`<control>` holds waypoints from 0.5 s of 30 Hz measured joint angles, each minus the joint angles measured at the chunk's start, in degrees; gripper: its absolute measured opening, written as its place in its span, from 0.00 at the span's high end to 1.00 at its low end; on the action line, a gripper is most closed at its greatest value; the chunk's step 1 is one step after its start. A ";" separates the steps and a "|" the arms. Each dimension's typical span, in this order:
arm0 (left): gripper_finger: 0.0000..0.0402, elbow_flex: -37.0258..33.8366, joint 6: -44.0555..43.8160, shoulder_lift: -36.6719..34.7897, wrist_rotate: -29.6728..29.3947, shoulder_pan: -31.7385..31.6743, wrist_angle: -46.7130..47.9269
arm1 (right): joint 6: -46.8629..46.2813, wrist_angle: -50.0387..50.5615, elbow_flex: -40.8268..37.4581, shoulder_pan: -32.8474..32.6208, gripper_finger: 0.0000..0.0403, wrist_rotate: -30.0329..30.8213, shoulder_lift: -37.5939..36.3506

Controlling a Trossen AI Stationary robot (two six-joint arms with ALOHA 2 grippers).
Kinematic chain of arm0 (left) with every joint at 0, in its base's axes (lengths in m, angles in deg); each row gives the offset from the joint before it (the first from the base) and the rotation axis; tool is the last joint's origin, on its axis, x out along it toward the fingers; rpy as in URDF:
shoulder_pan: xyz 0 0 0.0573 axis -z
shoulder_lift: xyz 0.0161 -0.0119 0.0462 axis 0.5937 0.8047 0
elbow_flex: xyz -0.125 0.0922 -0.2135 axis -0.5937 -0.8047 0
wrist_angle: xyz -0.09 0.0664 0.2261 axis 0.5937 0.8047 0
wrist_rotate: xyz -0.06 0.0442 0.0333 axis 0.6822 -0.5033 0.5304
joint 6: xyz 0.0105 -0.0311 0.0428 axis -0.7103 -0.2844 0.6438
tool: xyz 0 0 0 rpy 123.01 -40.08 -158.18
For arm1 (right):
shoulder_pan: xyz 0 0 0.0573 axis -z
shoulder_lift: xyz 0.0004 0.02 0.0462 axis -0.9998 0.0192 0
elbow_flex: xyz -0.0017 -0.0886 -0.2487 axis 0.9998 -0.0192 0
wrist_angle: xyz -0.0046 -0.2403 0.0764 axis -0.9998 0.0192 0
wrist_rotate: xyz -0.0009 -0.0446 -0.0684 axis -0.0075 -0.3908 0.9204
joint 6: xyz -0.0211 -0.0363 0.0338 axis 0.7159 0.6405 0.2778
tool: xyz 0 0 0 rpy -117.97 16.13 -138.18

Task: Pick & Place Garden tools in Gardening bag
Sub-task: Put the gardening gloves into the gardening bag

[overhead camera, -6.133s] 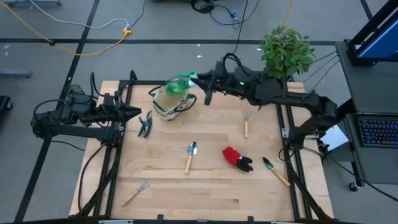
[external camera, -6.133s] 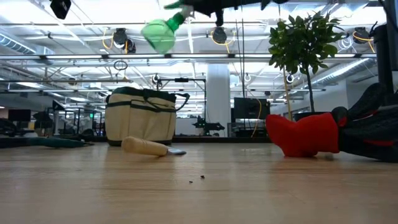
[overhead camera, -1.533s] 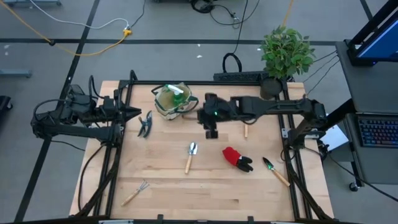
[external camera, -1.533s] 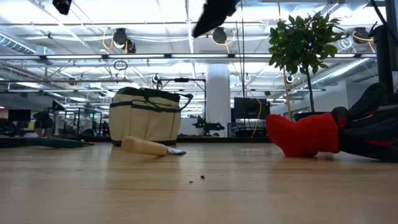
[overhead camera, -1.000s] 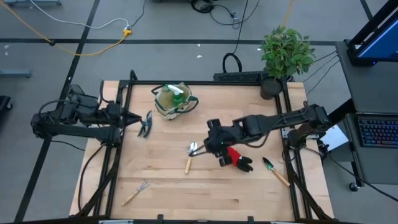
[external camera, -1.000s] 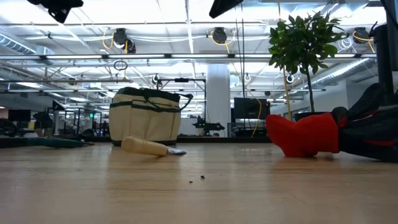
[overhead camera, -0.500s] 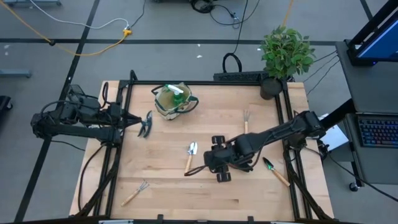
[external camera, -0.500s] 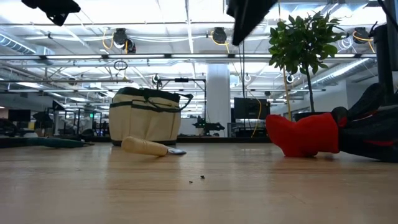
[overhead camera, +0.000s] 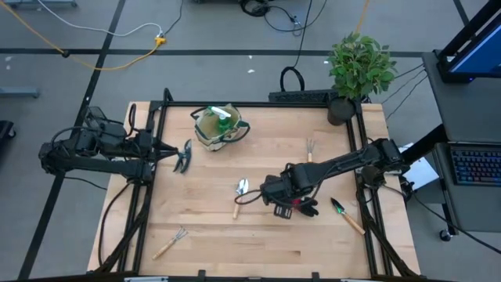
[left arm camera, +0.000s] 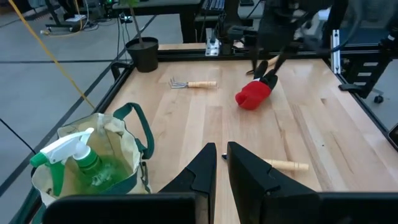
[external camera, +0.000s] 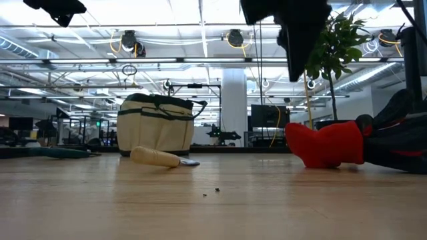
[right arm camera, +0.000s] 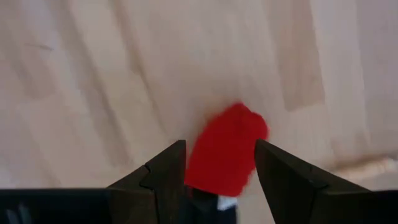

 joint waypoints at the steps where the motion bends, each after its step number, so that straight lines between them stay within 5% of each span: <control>1: 0.88 0.00 0.00 0.00 -0.01 0.00 0.00 | -0.63 -0.06 -0.86 0.26 0.54 -0.83 0.00; 15: 0.88 0.00 0.02 0.00 -0.14 0.00 -0.02 | -5.46 -10.98 -14.59 1.40 0.54 -2.49 0.00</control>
